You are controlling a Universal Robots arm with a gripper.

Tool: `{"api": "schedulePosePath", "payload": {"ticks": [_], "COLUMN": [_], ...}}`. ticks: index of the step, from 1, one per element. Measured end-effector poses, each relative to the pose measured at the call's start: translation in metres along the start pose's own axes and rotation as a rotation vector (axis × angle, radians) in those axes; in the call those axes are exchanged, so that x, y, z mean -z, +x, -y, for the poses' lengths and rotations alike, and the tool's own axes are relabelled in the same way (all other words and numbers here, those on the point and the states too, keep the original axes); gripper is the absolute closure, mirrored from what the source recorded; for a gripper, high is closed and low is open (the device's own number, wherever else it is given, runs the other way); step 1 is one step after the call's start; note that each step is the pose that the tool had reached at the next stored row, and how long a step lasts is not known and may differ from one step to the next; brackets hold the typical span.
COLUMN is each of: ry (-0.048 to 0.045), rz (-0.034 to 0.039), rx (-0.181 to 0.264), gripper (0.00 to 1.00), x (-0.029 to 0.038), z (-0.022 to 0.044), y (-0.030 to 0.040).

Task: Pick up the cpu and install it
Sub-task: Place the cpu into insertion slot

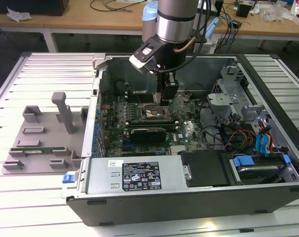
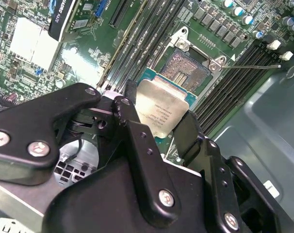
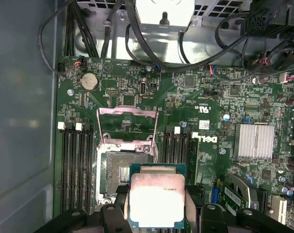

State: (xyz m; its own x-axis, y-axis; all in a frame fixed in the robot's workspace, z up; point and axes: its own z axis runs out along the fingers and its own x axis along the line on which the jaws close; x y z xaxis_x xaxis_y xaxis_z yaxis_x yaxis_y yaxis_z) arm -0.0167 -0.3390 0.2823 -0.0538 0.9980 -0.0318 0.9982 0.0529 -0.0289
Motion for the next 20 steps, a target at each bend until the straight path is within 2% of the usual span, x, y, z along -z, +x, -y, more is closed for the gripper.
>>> {"api": "schedulePosePath", "payload": {"ticks": [4, 8, 20], "ry": [-0.0001, -0.0001, 0.0000], "rz": [-0.0002, -0.0002, 0.0009], "rx": [0.000, 0.000, 0.000], "gripper": [0.45, 0.45, 0.45], "x": [-0.0012, -0.0057, -0.0127], "z": [0.0000, -0.0002, -0.0004], "y": [0.0001, 0.0002, 0.0004]}}
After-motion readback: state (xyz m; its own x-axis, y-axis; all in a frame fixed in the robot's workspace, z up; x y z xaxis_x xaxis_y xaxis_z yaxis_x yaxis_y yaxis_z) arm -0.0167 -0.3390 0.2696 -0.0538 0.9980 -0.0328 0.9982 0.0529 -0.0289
